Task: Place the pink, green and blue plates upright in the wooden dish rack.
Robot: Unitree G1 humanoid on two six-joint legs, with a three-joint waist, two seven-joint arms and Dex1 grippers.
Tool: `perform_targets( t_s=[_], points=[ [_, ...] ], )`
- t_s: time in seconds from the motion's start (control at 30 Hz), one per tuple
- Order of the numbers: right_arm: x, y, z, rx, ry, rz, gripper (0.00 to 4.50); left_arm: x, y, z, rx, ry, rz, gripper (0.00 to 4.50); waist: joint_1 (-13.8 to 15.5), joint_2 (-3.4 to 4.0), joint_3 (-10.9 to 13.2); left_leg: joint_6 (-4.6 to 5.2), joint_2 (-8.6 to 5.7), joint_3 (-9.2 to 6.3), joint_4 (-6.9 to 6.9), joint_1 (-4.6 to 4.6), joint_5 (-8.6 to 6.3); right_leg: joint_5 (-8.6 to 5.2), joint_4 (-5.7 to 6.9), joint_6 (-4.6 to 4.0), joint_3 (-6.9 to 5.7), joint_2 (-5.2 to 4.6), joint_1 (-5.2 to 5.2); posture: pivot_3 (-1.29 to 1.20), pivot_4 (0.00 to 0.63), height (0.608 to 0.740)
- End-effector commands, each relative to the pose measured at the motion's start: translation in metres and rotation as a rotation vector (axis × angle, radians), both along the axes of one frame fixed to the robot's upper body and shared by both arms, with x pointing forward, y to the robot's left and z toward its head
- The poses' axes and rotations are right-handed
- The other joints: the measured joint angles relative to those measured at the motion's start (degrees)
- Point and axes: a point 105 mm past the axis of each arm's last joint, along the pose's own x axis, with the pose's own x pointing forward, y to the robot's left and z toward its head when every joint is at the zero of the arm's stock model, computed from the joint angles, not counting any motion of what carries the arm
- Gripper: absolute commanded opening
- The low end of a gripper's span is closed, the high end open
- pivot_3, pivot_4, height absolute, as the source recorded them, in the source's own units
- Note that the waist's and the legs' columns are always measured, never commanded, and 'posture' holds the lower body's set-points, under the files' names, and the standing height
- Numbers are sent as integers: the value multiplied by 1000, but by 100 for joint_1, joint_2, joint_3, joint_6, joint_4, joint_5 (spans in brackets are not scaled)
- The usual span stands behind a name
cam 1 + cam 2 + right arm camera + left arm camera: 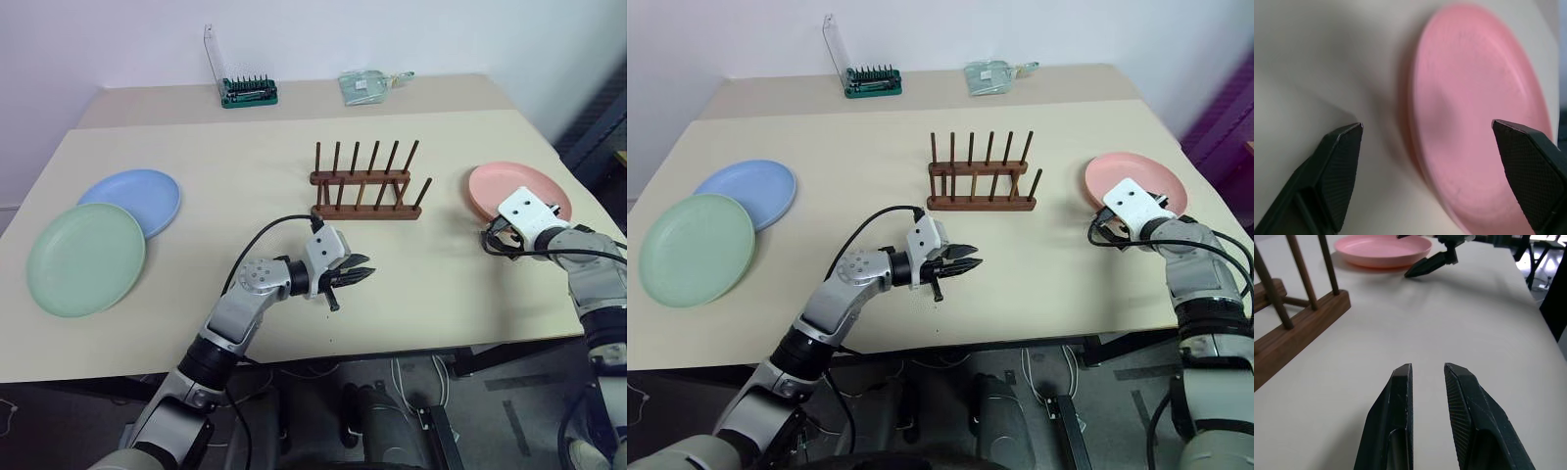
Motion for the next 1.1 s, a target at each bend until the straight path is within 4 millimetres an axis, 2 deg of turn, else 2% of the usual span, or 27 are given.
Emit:
perform_targets(
  t_s=[0.03, 0.23, 0.33, 0.43, 0.5, 0.53, 0.6, 0.77, 0.83, 0.9, 1.0, 1.1],
  points=[
    [7, -3, 7, -19, -33, -4, 3053, -2, 2, 9, -11, -40, 6, 1025, 11, 0, 0, 0, 0, 1, 1, 0, 0, 0, 0, 0, 0, 0, 0, 0, 150, 730],
    [10, 3, 7, -55, -53, 30, 31, -5, 7, 8, -13, -36, 25, 1025, 33, 2, 0, 0, 0, 1, 1, -1, 0, 1, 1, 2, 2, -1, 0, 0, 150, 730],
    [11, 9, 20, -131, -110, 83, 31, -5, 10, 8, -11, -33, 36, 1025, 39, 2, 0, 0, 0, 0, 2, 0, 0, 1, 2, 2, 2, -1, 2, 0, 150, 730],
    [15, 30, 54, -65, -249, 158, 31, -5, 14, 8, -10, -28, 49, 1025, 17, 13, 2, 0, 1, 1, 1, -1, 0, 1, 1, 2, 4, -1, -1, 0, 150, 730],
    [14, 61, 97, 118, -393, 261, 31, -4, 18, 5, 3, -27, 58, 1025, -9, 16, 4, 0, 1, 2, 0, 0, 0, 3, 3, 7, 5, 1, -2, 0, 150, 730],
    [10, 71, 112, 188, -435, 302, 31, -4, 19, 4, 7, -26, 60, 1025, -22, 18, 5, 0, 4, 2, 0, 1, 0, 8, 3, 15, 5, 4, -3, 0, 150, 730],
    [-2, 93, 154, 450, -510, 406, 31, -3, 20, 3, 11, -26, 64, 1025, -30, 20, 6, 0, 8, 0, -2, 1, 0, 13, 8, 22, 4, 8, -4, 0, 150, 730],
    [-41, 124, 209, 937, -464, 687, 31, -1, 20, 5, 7, -29, 68, 1025, 82, 23, 6, 0, 15, -10, 0, 0, 0, 9, 10, 12, -2, 0, 1, 0, 150, 730],
    [-56, 131, 220, 1078, -415, 797, 31, 0, 19, 5, 6, -29, 70, 1025, 93, 23, 6, 0, 13, -9, 3, -2, 0, 8, 3, -9, -2, -7, 6, 0, 150, 730],
    [-61, 139, 222, 1222, -334, 854, 31, 0, 18, 5, 5, -30, 67, 1025, 75, 23, 6, 4, 8, -3, 5, -3, -3, 14, -2, -16, -2, -15, 7, 0, 150, 730],
    [-54, 144, 211, 1322, -231, 828, 31, 0, 18, 5, 6, -33, 66, 1025, 41, 24, 6, 4, 10, -3, 4, -2, -4, 14, -1, -15, -2, -14, 4, 0, 150, 730],
    [-46, 141, 207, 1426, -197, 790, 31, 2, 19, 4, 6, -32, 74, 1025, 38, 26, 6, 4, 11, -1, 2, -3, -3, 14, 1, -16, -1, -10, -1, 0, 150, 730]
  ],
)
